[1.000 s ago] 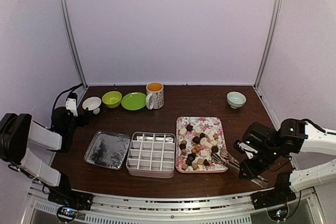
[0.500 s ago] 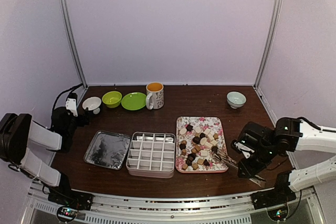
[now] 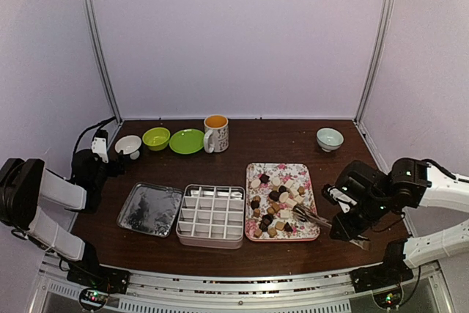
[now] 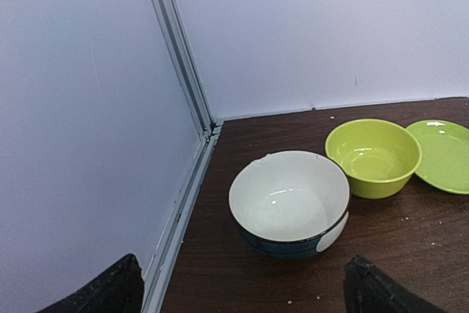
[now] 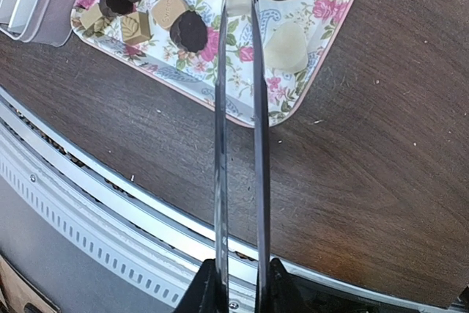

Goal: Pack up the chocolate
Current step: Pick up the fake chocolate from the plate, then place the fake chocolate in the empty pocket of the box.

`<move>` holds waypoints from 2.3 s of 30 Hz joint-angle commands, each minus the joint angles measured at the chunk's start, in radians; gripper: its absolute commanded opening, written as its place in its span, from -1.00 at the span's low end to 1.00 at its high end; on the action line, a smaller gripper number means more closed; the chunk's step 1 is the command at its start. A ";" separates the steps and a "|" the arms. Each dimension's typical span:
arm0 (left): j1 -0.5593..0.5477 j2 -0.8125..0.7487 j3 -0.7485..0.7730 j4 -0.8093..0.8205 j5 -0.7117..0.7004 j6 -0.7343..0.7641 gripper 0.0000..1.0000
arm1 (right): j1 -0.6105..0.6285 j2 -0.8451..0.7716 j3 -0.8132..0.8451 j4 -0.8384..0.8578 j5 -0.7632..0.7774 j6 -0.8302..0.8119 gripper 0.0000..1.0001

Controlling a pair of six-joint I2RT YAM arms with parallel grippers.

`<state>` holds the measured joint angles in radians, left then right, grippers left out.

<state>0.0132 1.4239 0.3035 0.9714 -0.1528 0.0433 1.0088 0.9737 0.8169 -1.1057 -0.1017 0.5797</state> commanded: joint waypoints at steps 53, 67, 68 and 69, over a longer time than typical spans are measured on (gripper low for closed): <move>0.007 0.001 0.022 0.052 -0.002 -0.007 0.96 | 0.005 0.370 0.257 0.462 -0.081 -0.156 -0.61; 0.006 0.001 0.022 0.052 -0.002 -0.006 0.95 | 0.008 0.416 0.240 0.489 -0.101 -0.144 -0.41; 0.006 0.001 0.022 0.052 -0.002 -0.006 0.95 | 0.010 0.417 0.241 0.488 -0.096 -0.144 -0.39; 0.006 0.001 0.022 0.052 -0.001 -0.006 0.96 | 0.009 0.416 0.242 0.486 -0.091 -0.144 -0.38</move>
<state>0.0132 1.4239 0.3035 0.9714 -0.1528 0.0429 1.0107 1.3880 1.0500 -0.6460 -0.2047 0.4400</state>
